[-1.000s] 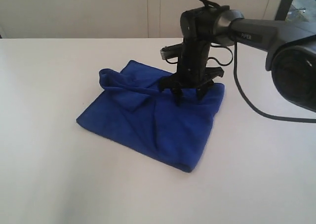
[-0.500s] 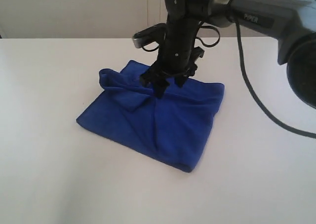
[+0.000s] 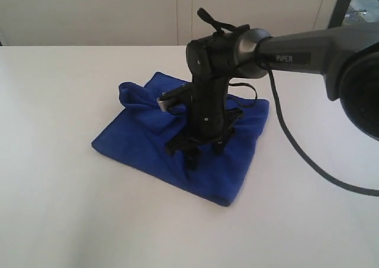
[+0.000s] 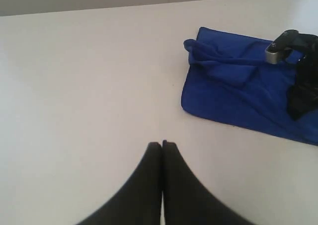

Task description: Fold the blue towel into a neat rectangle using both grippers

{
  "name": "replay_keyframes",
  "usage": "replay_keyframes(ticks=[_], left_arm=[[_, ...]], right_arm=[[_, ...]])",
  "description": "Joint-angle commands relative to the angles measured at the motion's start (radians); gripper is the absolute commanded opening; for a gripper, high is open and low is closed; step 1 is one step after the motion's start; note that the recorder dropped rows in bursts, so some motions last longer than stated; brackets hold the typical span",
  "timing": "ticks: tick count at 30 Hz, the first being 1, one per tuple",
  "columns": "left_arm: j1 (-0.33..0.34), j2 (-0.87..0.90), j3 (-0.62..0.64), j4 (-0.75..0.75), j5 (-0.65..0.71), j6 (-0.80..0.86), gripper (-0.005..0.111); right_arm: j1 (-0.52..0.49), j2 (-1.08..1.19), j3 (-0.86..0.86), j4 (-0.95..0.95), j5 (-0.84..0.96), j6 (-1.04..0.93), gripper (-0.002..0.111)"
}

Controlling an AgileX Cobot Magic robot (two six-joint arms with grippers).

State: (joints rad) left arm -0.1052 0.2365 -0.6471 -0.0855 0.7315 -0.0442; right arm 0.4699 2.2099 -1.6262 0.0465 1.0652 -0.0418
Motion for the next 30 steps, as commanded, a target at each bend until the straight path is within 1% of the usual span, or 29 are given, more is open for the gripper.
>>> replay_keyframes(ticks=[1, 5, 8, 13, 16, 20, 24, 27, 30], left_arm=[[-0.007, -0.007, 0.008, -0.001, 0.002, -0.001, 0.0], [-0.007, -0.007, 0.008, -0.001, 0.002, -0.001, 0.0], [-0.007, -0.007, 0.008, -0.001, 0.002, -0.001, 0.0], [-0.007, -0.007, 0.008, -0.001, 0.002, -0.001, 0.0], [-0.007, -0.007, 0.008, -0.001, 0.002, -0.001, 0.0], [-0.007, -0.007, 0.008, -0.001, 0.002, -0.001, 0.0], [-0.007, -0.007, 0.008, -0.001, 0.002, -0.001, 0.0], [-0.007, -0.007, 0.008, -0.001, 0.002, -0.001, 0.0], [-0.007, -0.007, 0.008, -0.001, 0.002, -0.001, 0.0]], right_arm=[[0.049, 0.006, 0.057, 0.008, -0.036, 0.106, 0.061], [0.113, 0.006, 0.057, 0.01, -0.09, 0.206, 0.061], [0.151, 0.006, 0.057, 0.044, -0.146, 0.238, 0.061], [0.186, 0.006, 0.053, 0.086, -0.2, 0.274, 0.061], [0.197, -0.006, 0.034, 0.094, -0.196, 0.274, 0.061], [0.195, -0.05, 0.008, 0.077, -0.179, 0.25, 0.061], [0.172, -0.12, -0.002, -0.006, -0.167, 0.244, 0.061], [0.131, -0.161, -0.002, -0.056, -0.154, 0.235, 0.061], [0.072, -0.18, -0.002, -0.057, -0.131, 0.169, 0.061]])
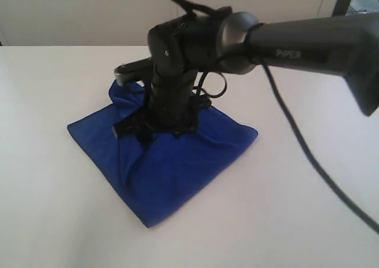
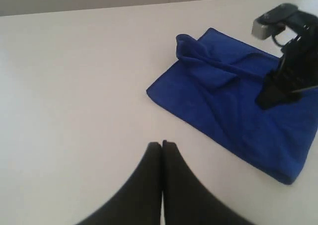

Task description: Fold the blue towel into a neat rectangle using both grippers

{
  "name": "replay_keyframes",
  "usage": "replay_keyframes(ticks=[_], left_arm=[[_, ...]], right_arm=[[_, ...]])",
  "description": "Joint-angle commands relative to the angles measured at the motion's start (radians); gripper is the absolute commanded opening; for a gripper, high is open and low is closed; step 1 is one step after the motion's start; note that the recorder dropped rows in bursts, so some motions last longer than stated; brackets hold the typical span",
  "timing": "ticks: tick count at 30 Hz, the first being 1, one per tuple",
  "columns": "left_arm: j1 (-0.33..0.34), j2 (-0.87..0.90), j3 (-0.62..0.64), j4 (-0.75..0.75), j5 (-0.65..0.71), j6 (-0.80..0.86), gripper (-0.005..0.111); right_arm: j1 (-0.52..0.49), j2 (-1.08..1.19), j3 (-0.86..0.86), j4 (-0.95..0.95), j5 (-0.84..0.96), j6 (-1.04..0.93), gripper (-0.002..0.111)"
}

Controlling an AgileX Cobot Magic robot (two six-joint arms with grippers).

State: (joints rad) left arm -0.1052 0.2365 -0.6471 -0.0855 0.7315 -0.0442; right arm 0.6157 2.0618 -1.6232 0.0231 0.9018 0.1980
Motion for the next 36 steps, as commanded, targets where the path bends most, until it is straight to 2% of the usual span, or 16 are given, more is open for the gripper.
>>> replay_keyframes(ticks=[1, 7, 12, 17, 28, 36], left_arm=[[-0.007, -0.007, 0.008, -0.001, 0.002, -0.001, 0.0], [-0.007, -0.007, 0.008, -0.001, 0.002, -0.001, 0.0], [-0.007, -0.007, 0.008, -0.001, 0.002, -0.001, 0.0], [-0.007, -0.007, 0.008, -0.001, 0.002, -0.001, 0.0], [-0.007, -0.007, 0.008, -0.001, 0.002, -0.001, 0.0], [-0.007, -0.007, 0.008, -0.001, 0.002, -0.001, 0.0]], right_arm=[[-0.1, -0.034, -0.005, -0.034, 0.04, -0.092, 0.061], [-0.228, -0.028, -0.001, -0.035, 0.032, -0.234, 0.061], [-0.273, -0.019, 0.036, -0.035, -0.033, -0.362, 0.059], [-0.277, 0.027, 0.067, -0.035, -0.07, -0.43, 0.047], [-0.279, 0.119, 0.067, -0.139, -0.067, -0.358, 0.028], [-0.305, 0.128, 0.089, -0.288, 0.057, -0.128, 0.025]])
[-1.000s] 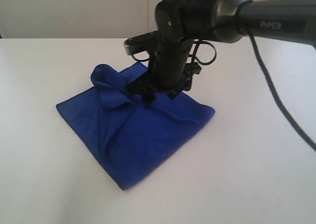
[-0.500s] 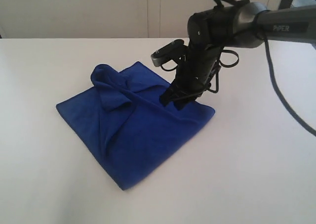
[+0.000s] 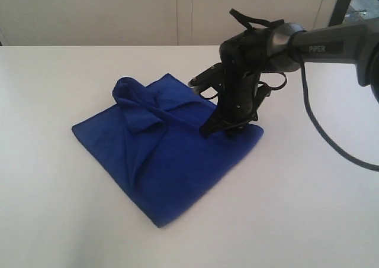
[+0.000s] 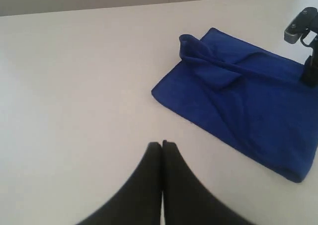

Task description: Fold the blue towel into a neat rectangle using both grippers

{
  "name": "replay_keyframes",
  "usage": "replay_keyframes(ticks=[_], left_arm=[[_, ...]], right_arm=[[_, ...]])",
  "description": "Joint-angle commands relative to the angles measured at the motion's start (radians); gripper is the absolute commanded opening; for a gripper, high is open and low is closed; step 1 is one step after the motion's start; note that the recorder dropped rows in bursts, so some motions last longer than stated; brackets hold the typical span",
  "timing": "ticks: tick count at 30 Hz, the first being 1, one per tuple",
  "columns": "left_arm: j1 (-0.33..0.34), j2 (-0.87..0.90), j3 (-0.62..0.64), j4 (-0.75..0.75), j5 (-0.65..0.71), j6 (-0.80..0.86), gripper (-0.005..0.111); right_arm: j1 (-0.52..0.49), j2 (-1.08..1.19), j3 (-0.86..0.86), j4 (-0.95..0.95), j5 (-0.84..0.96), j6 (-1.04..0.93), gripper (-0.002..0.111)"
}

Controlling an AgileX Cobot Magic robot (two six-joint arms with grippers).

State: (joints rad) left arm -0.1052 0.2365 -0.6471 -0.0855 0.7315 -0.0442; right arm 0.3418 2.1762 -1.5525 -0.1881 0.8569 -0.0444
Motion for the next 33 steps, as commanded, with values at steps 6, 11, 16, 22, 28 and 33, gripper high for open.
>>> replay_keyframes(ticks=[6, 11, 16, 22, 28, 33], left_arm=[[-0.007, -0.007, 0.008, -0.001, 0.002, -0.001, 0.0], [-0.007, -0.007, 0.008, -0.001, 0.002, -0.001, 0.0], [-0.007, -0.007, 0.008, -0.001, 0.002, -0.001, 0.0], [-0.007, -0.007, 0.008, -0.001, 0.002, -0.001, 0.0], [-0.007, -0.007, 0.008, -0.001, 0.002, -0.001, 0.0], [-0.007, -0.007, 0.008, -0.001, 0.002, -0.001, 0.0]], right_arm=[[-0.073, 0.013, 0.018, -0.076, 0.26, 0.156, 0.025], [-0.083, 0.013, 0.018, -0.074, 0.364, 0.156, 0.025], [-0.083, 0.012, 0.018, -0.074, 0.364, 0.142, 0.025], [-0.083, -0.08, 0.015, -0.078, 0.364, 0.127, 0.025], [-0.074, -0.225, 0.013, 0.099, 0.296, -0.034, 0.023], [-0.019, -0.25, 0.017, 0.4, 0.178, -0.241, 0.017]])
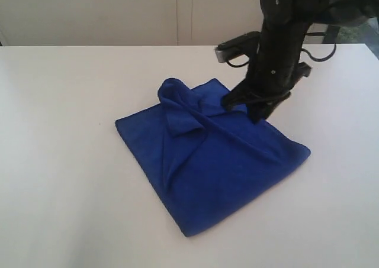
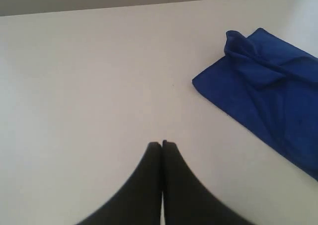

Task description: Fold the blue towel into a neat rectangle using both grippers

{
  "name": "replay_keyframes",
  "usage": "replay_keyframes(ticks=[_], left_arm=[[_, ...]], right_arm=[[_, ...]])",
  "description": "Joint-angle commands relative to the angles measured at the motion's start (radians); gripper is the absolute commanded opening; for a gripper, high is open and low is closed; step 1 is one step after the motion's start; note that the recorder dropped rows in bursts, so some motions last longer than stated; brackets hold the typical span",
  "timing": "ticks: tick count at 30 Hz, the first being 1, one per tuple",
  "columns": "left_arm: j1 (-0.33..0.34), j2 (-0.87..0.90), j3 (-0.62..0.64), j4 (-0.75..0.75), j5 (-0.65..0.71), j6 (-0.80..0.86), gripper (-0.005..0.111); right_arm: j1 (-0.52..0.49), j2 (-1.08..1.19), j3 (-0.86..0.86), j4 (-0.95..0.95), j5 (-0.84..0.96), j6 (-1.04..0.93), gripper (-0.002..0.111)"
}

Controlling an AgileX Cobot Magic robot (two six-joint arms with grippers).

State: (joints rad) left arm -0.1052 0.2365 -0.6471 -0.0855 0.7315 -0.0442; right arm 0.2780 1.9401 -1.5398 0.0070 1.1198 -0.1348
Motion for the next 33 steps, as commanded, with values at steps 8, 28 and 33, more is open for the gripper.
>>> replay_keyframes(ticks=[8, 28, 33], left_arm=[[-0.007, -0.007, 0.008, -0.001, 0.002, -0.001, 0.0], [-0.007, -0.007, 0.008, -0.001, 0.002, -0.001, 0.0], [-0.007, -0.007, 0.008, -0.001, 0.002, -0.001, 0.0]], right_arm=[[0.223, 0.048, 0.007, 0.33, -0.264, -0.252, 0.0], [0.32, 0.267, 0.005, 0.285, -0.402, -0.226, 0.0], [0.32, 0.277, 0.005, 0.292, -0.507, -0.103, 0.0]])
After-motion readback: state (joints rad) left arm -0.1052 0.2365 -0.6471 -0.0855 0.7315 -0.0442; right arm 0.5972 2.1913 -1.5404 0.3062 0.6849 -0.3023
